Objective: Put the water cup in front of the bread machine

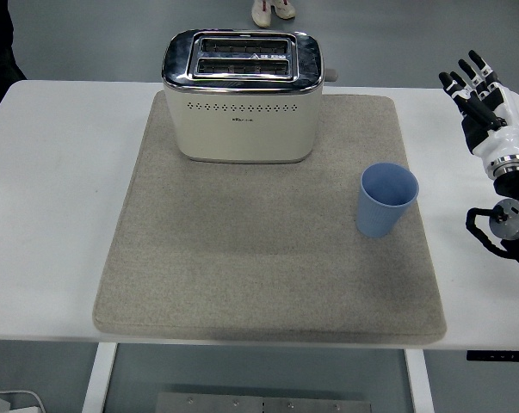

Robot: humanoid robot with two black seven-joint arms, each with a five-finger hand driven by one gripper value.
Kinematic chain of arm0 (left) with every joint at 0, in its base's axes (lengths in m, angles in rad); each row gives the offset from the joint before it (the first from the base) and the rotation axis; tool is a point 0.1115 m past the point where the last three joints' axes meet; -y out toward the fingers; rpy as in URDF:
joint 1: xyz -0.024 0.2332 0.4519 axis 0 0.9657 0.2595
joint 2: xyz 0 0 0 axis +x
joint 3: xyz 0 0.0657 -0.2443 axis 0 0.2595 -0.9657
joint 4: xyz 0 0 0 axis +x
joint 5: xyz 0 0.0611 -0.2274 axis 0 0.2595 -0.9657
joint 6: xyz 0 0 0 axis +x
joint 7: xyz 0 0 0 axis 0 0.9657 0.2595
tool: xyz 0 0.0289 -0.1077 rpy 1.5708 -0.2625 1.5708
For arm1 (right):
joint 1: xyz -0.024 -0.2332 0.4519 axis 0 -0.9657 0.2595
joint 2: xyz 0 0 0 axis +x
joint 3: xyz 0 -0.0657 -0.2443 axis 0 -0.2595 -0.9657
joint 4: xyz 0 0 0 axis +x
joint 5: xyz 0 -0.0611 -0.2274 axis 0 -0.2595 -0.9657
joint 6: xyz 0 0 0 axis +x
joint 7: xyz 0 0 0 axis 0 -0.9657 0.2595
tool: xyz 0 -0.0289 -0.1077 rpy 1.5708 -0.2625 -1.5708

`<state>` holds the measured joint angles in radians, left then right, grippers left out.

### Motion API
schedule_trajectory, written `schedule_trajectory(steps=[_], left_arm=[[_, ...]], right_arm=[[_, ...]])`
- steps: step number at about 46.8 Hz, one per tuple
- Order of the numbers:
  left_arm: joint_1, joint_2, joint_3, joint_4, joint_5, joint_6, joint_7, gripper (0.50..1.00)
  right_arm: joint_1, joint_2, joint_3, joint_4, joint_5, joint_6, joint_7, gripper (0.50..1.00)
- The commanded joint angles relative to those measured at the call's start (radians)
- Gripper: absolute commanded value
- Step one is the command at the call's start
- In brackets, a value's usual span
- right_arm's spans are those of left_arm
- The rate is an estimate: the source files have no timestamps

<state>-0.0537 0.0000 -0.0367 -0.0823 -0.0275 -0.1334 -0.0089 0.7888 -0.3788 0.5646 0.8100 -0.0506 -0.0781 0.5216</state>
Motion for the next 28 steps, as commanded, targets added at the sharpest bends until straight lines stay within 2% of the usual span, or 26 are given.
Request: schedule_trajectory(steps=[1,8,15,28], left_arm=[[0.0,0.0,0.0,-0.001,0.0,0.0,0.001,1.0],[0.0,0.0,0.0,-0.001,0.0,0.0,0.001,1.0],[0.0,0.0,0.0,-0.001,-0.002,0.0,0.001,1.0],[0.0,0.0,0.0,-0.001,0.0,0.0,0.0,1.0]], right_arm=[[0.0,0.001,-0.002,0.0,0.0,0.004,0.0,0.917],[0.001,0.0,0.0,0.001,0.002,0.012,0.0,0.917],[0.0,-0.003,-0.005,0.035,0.0,0.046,-0.002,0.917],[0.009,-0.008,-0.008,0.035,-0.003,0.035,0.005,0.917]])
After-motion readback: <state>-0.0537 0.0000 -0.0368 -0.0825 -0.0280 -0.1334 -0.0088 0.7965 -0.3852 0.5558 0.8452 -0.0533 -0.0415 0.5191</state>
